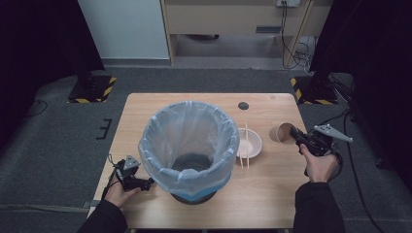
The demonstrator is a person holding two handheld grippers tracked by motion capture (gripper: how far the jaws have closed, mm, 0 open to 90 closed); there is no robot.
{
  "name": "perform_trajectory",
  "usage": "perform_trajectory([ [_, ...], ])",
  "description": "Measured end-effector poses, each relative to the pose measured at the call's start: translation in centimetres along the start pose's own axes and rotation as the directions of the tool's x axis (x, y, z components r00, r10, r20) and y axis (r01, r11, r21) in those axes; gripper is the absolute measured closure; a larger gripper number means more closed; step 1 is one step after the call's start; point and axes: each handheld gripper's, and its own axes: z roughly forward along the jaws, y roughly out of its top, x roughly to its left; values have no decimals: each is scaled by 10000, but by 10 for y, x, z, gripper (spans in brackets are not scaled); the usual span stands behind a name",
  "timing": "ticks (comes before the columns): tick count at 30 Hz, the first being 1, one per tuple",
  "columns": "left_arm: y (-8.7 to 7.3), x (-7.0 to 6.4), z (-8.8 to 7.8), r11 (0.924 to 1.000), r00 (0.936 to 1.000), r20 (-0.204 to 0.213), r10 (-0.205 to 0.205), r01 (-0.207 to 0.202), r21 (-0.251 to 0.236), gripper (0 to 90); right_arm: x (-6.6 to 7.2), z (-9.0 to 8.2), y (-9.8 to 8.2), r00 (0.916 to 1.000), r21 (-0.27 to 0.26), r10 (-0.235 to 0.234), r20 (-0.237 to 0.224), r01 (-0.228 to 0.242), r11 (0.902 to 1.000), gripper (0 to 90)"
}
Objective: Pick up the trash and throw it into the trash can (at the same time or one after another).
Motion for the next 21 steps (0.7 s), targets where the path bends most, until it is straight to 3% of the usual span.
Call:
perform_trajectory([
  [4, 0, 0, 0, 10000, 10000, 2, 0, 0, 2, 0, 5, -8, 10, 9999, -772, 42, -132, -52, 9970, 838],
  [9, 0, 0, 0, 10000, 10000, 10, 8, -8, 1, 0, 12, -16, 19, 9991, -1327, 93, -417, -147, 9910, 837],
  [21, 0, 0, 0, 10000, 10000, 25, 14, -14, -16, 0, 27, -30, 37, 9955, -2266, -78, -942, -138, 9739, 837],
])
